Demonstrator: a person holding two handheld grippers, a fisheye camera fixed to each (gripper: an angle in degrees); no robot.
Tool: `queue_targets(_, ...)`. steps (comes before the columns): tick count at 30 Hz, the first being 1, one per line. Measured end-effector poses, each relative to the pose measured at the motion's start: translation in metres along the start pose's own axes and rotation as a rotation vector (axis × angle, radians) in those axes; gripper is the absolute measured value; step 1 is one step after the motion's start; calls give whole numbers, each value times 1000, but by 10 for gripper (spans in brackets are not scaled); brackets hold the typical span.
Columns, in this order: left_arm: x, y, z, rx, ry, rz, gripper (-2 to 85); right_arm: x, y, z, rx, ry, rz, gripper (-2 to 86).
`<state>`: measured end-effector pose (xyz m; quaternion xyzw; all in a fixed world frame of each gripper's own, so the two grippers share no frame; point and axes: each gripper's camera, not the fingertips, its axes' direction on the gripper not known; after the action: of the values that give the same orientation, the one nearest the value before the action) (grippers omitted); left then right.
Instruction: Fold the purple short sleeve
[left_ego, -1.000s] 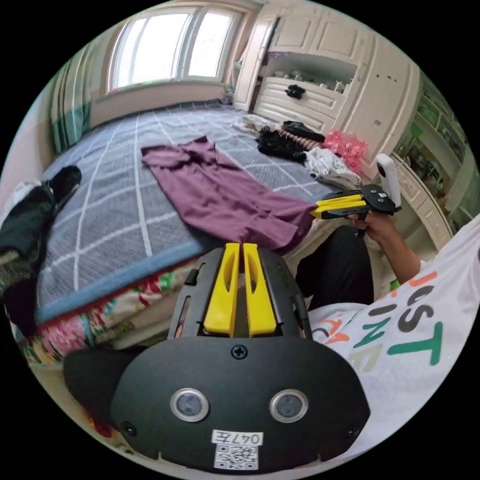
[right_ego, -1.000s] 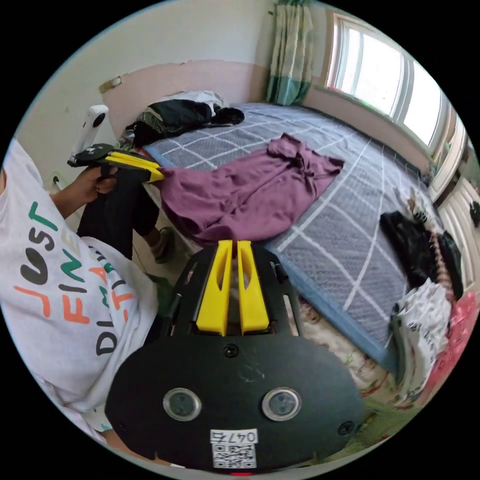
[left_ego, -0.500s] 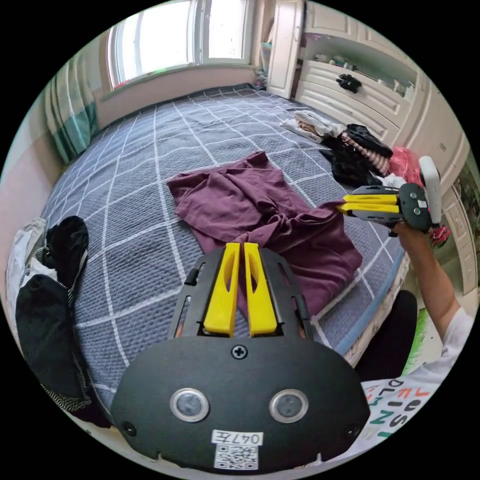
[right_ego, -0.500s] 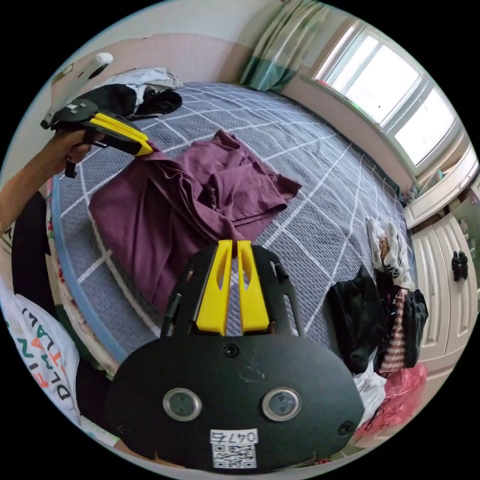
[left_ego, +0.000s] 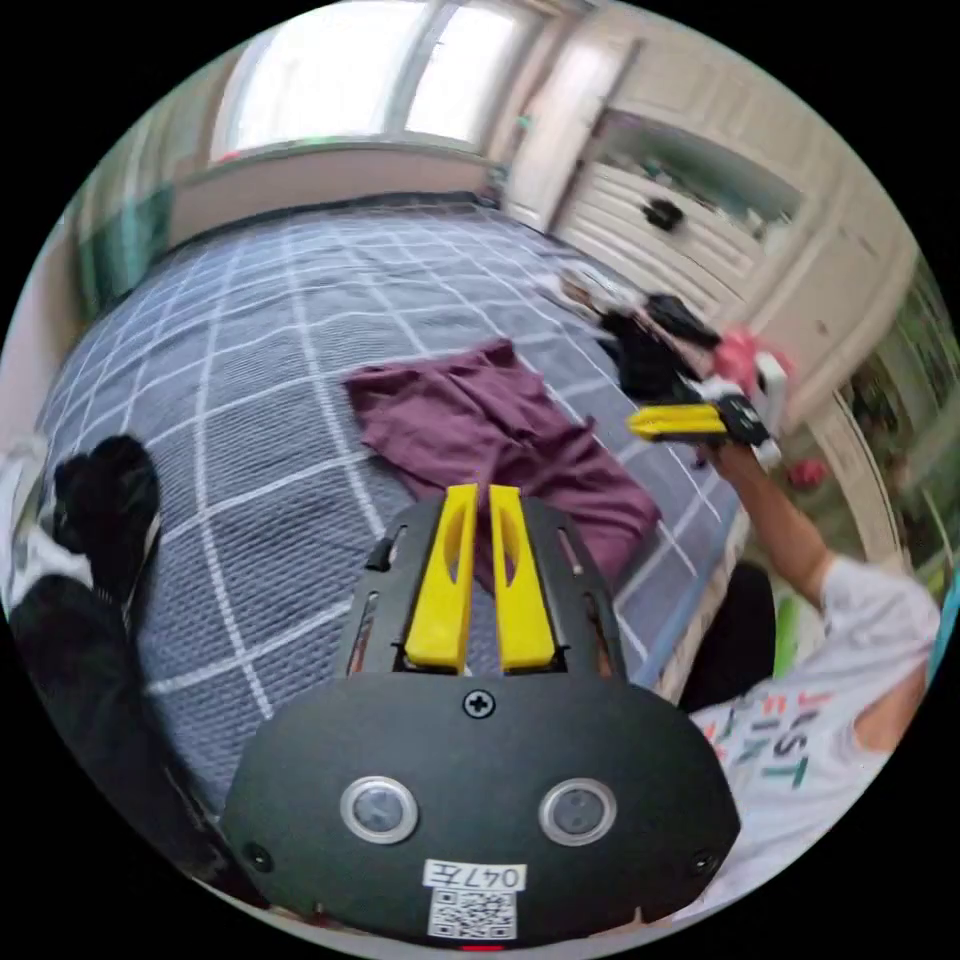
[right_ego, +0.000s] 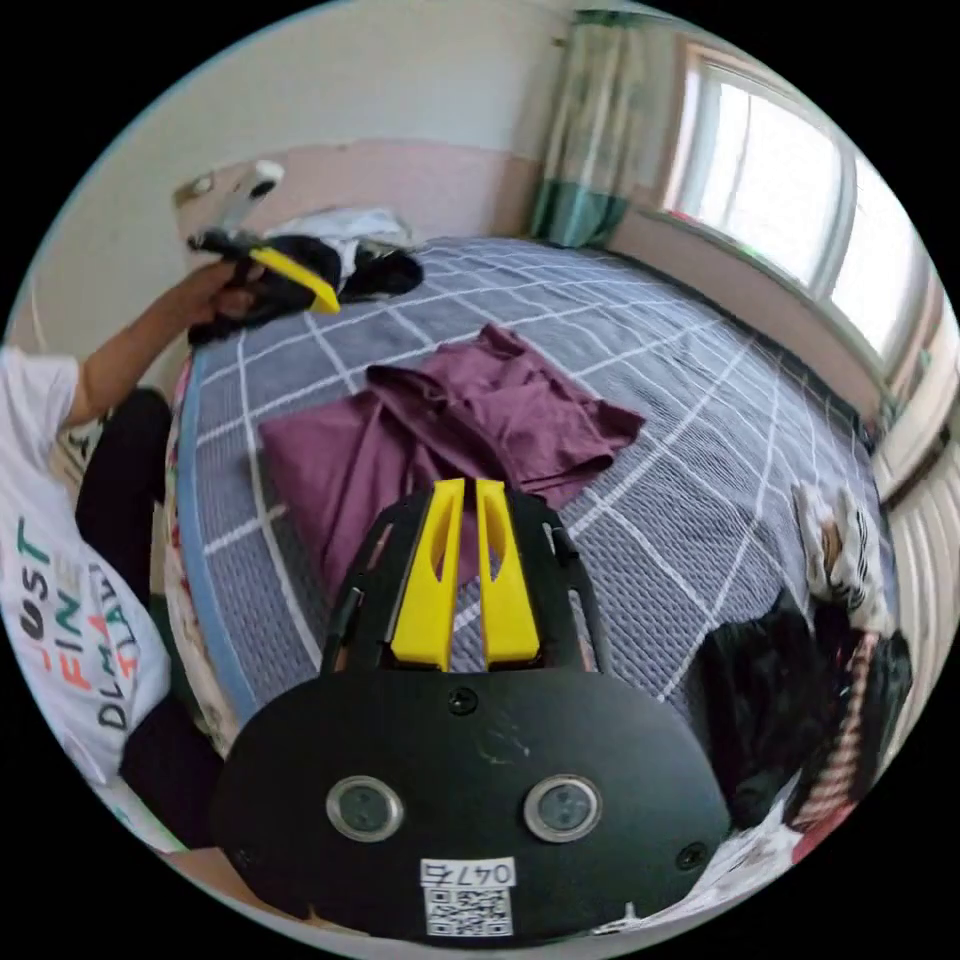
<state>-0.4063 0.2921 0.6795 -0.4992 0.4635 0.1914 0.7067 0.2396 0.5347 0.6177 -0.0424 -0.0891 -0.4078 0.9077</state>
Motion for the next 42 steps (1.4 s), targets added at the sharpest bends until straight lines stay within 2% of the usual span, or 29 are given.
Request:
queue_targets(3,38,-10,36,-151,125,191,-5,-29,-6,32,-114,18,-171,-3)
queue_targets(8,37,-49,105,-278,143,190,-8,2,-36,88,-209,-73,-146,-5)
queue_targets(13,-4,-91,104,-201,117,82,-9,52,-61,100,-209,-175,-28,-5)
queue_targets(17,-59,-97,86,-128,-131,-186,-9,86,-59,96,-130,-105,166,-6)
queue_targets(18,-60,-90,73,-79,-98,-197,-9,86,-57,92,-102,-106,177,-6)
queue_targets(20,-43,-77,56,-8,59,-108,-9,63,-51,74,-3,-155,97,-6)
queue_targets(21,-23,-71,51,-4,155,-23,-9,53,-50,72,10,-174,56,-6)
queue_targets(23,9,-68,57,-58,222,93,-8,15,-51,75,-8,-210,-87,-6)
queue_targets(25,29,-73,76,-127,115,134,-8,0,-59,92,-70,-185,-130,-5)
queue_targets(27,24,-83,110,-232,-227,69,-6,2,-67,112,-147,-119,-74,-4)
queue_targets(28,20,-84,115,-256,-280,41,-5,9,-70,118,-172,-88,-13,-1)
queue_targets(29,18,-82,115,-268,-264,10,-2,13,-70,108,-124,-94,33,5)
queue_targets(30,27,-77,101,-206,-190,31,1,11,-68,99,-79,-101,36,10)
queue_targets(31,36,-72,92,-178,-160,66,7,0,-64,76,10,-103,-13,25)
queue_targets(33,75,-47,60,-143,-138,228,47,-25,-50,45,58,-74,-112,51)
queue_targets(37,131,3,38,-181,-103,458,78,-90,-2,6,-1,-142,-293,55)
queue_targets(42,192,52,64,-228,-275,696,100,-160,35,11,-109,43,-536,70)
